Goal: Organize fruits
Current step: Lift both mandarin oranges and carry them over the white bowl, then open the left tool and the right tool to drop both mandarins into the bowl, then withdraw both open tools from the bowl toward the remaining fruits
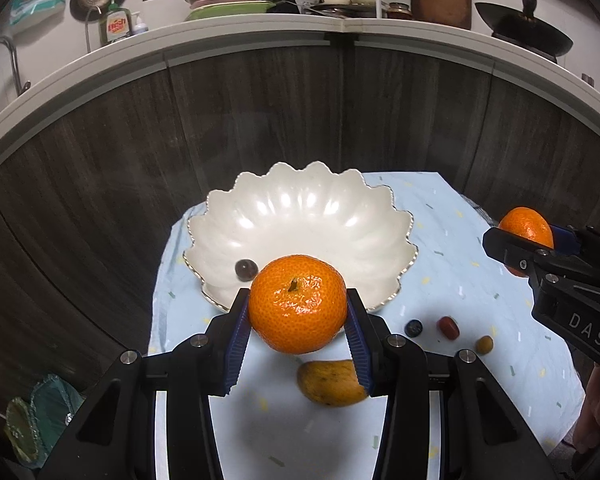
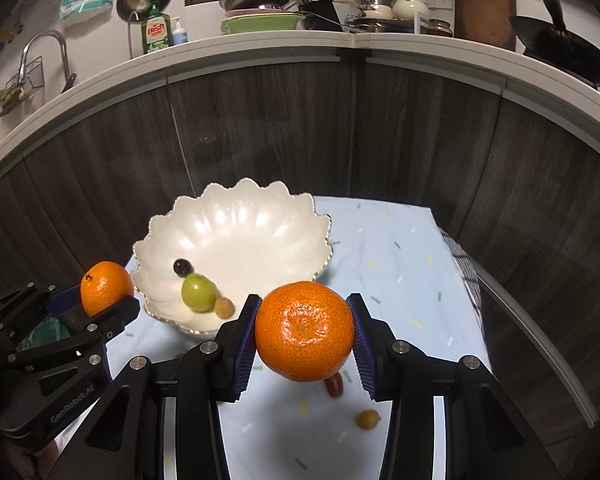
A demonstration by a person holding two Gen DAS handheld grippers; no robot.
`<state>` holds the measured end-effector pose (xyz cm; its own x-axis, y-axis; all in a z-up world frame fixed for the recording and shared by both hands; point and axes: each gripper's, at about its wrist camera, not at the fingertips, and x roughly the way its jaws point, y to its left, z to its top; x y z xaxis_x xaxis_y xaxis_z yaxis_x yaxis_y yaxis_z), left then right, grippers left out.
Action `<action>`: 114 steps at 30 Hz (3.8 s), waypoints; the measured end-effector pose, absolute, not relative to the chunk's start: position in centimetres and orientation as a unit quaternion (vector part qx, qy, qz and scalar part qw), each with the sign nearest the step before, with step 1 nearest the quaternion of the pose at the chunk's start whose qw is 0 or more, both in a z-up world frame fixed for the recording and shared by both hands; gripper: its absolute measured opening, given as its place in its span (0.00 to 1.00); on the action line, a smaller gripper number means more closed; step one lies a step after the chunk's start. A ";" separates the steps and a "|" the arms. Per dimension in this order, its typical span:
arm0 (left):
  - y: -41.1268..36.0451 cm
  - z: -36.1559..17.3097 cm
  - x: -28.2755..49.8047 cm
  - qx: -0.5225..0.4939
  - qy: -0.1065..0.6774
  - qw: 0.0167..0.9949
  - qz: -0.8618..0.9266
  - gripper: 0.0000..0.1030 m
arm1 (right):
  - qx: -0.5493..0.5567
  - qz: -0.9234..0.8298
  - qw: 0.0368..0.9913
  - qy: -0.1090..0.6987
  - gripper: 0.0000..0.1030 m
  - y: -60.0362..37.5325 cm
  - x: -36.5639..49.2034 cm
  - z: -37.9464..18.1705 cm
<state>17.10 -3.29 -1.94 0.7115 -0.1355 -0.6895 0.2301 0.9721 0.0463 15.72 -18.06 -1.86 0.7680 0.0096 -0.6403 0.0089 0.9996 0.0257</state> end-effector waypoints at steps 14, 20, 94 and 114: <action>-1.9 -1.5 19.2 0.061 0.362 0.926 -0.088 0.43 | 0.013 0.013 0.943 0.333 0.42 -16.7 18.1 -1.1; -1.3 -1.3 20.2 0.057 0.360 0.928 -0.081 0.43 | 0.013 0.015 0.945 0.327 0.42 -16.2 19.3 -0.8; 1.6 -6.8 27.5 0.066 0.405 0.910 -0.060 0.83 | -0.016 0.037 0.920 0.390 0.77 -13.6 27.9 -5.1; 1.3 -3.8 25.0 0.061 0.383 0.920 -0.057 0.90 | -0.011 0.027 0.931 0.364 0.77 -14.3 25.0 -2.4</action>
